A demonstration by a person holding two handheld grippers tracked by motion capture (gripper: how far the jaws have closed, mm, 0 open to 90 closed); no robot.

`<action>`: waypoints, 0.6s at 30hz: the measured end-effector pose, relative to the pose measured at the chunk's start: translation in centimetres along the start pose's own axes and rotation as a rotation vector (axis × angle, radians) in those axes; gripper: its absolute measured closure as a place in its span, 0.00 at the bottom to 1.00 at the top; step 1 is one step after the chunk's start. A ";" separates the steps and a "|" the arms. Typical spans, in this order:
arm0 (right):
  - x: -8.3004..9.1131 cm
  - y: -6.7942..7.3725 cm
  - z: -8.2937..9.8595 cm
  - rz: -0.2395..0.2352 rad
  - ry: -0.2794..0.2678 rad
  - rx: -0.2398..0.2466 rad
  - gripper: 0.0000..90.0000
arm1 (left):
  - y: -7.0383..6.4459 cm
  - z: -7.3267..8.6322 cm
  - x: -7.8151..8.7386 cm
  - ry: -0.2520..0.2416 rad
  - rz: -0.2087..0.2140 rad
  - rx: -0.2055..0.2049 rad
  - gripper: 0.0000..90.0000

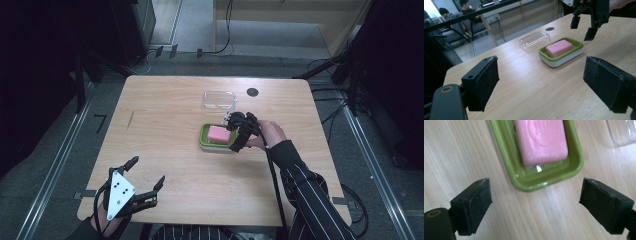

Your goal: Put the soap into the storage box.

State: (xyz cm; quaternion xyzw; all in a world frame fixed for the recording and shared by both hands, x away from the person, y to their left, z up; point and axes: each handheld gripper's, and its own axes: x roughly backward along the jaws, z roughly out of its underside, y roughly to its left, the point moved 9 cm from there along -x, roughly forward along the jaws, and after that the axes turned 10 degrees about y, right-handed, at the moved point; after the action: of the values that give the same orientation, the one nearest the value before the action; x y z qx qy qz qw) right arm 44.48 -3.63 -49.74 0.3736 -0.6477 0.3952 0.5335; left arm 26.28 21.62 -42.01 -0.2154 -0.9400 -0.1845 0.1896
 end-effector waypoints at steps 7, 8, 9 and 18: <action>0.7 0.9 1.7 0.023 0.038 -0.047 0.11 | 0.0 0.0 0.0 0.000 0.002 -0.002 0.15; 0.8 1.0 1.9 0.027 0.042 -0.053 0.11 | 0.0 0.0 0.0 0.000 0.002 -0.001 0.15; 0.9 1.2 2.5 0.032 0.057 -0.066 0.10 | 0.0 0.0 -0.1 0.000 0.002 -0.001 0.15; 1.2 2.1 4.9 0.049 0.088 -0.118 0.10 | 0.0 -0.1 -0.1 0.001 0.003 -0.005 0.15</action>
State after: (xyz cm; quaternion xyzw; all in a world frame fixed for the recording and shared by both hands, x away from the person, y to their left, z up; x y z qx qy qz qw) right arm 40.47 -7.35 -49.36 0.3078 -0.6548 0.3856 0.5726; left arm 26.35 21.52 -42.01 -0.2173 -0.9392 -0.1865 0.1896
